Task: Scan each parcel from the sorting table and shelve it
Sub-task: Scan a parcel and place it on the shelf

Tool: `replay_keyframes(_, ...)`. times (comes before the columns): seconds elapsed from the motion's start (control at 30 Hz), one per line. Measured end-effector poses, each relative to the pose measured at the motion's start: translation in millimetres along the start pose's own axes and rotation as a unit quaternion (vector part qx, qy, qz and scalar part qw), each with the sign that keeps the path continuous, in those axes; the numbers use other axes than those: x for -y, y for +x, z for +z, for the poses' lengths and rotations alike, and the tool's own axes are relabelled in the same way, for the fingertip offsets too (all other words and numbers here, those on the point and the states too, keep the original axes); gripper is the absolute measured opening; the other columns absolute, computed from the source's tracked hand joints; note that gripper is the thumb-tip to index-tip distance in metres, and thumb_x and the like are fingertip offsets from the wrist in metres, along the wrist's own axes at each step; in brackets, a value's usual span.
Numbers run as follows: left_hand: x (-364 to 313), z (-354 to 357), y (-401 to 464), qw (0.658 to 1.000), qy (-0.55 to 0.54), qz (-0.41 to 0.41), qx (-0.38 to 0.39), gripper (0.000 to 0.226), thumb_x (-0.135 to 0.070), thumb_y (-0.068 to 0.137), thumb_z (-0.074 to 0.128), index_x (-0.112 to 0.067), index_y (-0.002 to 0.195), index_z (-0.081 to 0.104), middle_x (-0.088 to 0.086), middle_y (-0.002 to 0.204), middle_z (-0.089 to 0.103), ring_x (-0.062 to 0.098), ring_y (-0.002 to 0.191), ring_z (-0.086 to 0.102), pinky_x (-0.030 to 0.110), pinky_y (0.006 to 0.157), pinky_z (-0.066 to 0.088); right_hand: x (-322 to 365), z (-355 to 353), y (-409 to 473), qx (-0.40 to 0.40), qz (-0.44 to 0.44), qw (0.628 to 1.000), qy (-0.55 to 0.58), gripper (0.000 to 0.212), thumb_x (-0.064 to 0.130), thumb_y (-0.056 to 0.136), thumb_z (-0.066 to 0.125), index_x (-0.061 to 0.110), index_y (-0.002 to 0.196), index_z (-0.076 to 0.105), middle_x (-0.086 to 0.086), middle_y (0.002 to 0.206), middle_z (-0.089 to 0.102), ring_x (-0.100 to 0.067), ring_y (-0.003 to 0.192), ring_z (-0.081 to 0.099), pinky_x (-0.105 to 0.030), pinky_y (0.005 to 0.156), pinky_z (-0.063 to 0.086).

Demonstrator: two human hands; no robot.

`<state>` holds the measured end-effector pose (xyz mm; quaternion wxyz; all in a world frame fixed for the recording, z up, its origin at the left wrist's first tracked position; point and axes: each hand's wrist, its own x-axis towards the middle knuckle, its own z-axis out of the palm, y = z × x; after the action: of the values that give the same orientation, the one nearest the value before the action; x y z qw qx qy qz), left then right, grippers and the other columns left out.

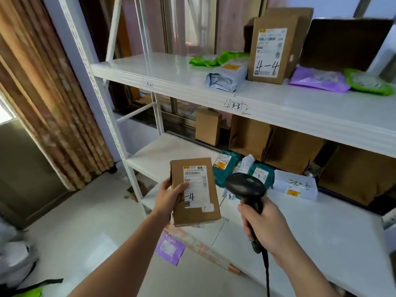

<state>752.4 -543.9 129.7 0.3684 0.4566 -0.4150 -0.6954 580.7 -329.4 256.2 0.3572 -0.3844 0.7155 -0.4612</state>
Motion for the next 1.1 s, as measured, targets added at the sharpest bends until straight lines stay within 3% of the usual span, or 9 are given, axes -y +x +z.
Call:
replay_keyframes(0.3, -41.3, -31.3, 127.7, 0.997, 0.019, -0.032, 0.062, 0.047, -0.014, 0.086, 0.081, -0.018, 0.130, 0.063, 0.011, 0.102, 0.080, 0.032, 0.088, 0.078, 0.044, 0.070, 0.065, 30.1, 83.2, 83.9, -0.075, 0.041, 0.996, 0.006, 0.010, 0.010, 0.093, 0.059, 0.004, 0.090, 0.053, -0.010, 0.052, 0.052, -0.021, 0.045, 0.047, -0.031, 0.049, 0.046)
replay_keyframes(0.53, -46.7, -22.8, 221.7, 0.991, 0.036, -0.064, 0.108, 0.049, -0.011, 0.084, 0.081, -0.015, 0.131, 0.066, 0.013, 0.106, 0.079, 0.033, 0.090, 0.078, 0.041, 0.069, 0.065, 35.2, 108.1, 141.5, -0.119, 0.081, 0.990, 0.011, 0.012, 0.010, 0.094, 0.059, 0.003, 0.087, 0.052, -0.010, 0.053, 0.051, -0.018, 0.043, 0.046, -0.027, 0.046, 0.044)
replay_keyframes(0.87, -26.7, 5.5, 354.6, 0.982, 0.087, -0.100, 0.138, 0.042, -0.018, 0.083, 0.084, -0.020, 0.122, 0.070, 0.012, 0.106, 0.079, 0.034, 0.093, 0.078, 0.054, 0.084, 0.063, 15.8, 111.3, 246.7, -0.148, 0.110, 0.983, 0.014, 0.012, 0.013, 0.094, 0.058, 0.011, 0.084, 0.052, -0.007, 0.051, 0.053, -0.017, 0.043, 0.046, -0.029, 0.048, 0.044)
replay_keyframes(1.1, -13.1, 19.4, 426.9, 0.979, 0.102, -0.114, 0.137, 0.039, -0.018, 0.080, 0.086, -0.019, 0.115, 0.070, 0.011, 0.101, 0.080, 0.032, 0.086, 0.079, 0.046, 0.073, 0.065, 4.7, 125.0, 299.9, -0.147, 0.112, 0.983, 0.007, 0.009, 0.014, 0.096, 0.058, 0.016, 0.088, 0.053, -0.007, 0.052, 0.051, -0.016, 0.043, 0.046, -0.025, 0.047, 0.045)
